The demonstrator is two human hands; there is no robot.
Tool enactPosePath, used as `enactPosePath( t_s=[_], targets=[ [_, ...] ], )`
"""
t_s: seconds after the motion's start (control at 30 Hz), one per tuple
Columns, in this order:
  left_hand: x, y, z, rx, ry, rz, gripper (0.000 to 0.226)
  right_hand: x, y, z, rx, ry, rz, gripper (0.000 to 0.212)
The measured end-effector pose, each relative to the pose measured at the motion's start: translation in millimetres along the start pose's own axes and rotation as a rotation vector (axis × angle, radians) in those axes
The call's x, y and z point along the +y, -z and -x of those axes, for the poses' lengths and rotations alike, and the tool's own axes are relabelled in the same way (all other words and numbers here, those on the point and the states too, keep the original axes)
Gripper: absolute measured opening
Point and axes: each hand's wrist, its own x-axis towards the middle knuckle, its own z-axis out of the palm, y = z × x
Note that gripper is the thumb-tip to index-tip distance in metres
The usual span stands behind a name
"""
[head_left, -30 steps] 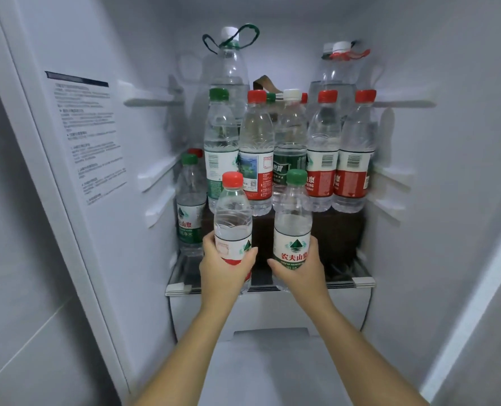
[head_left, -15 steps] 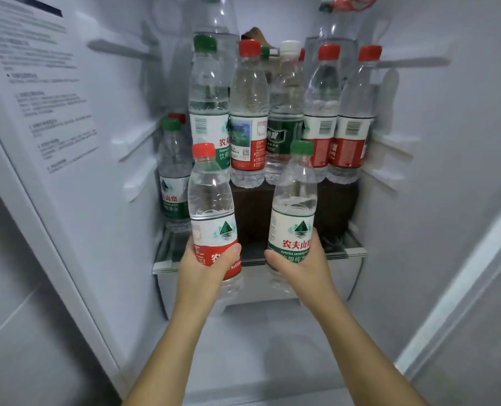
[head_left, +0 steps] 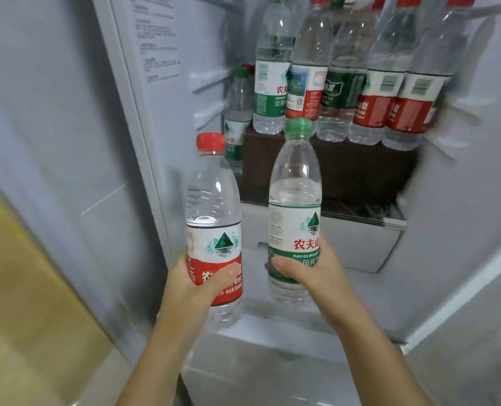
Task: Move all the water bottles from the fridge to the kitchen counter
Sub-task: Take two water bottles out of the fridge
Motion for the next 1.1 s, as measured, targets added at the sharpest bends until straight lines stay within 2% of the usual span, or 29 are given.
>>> enactPosePath(
  t_s=[0.17,0.3,0.4,0.53,0.63,0.9,1.1],
  targets=[
    [-11,10,68,0.224,-0.030,-0.046,0.090,1,-16,26,-0.188,0.021,-0.036,0.048],
    [-11,27,126,0.399,-0.074,-0.053,0.075,1,-47,48,-0.347,0.038,-0.074,0.055],
    [-9,46,166,0.529,-0.112,-0.068,0.070,0,-75,68,-0.468,0.050,-0.105,0.051],
    [-5,74,224,0.695,-0.165,-0.102,0.066,-6,-114,104,-0.627,0.043,-0.140,0.065],
    [-4,92,272,0.814,-0.195,-0.126,0.064,-11,-144,138,-0.734,0.041,-0.146,0.056],
    [-1,130,457,1.123,-0.225,-0.164,0.064,-44,-219,293,-1.066,0.080,-0.145,0.040],
    [6,139,613,1.348,-0.240,-0.191,0.067,-61,-261,439,-1.309,0.099,-0.228,0.049]
  ],
)
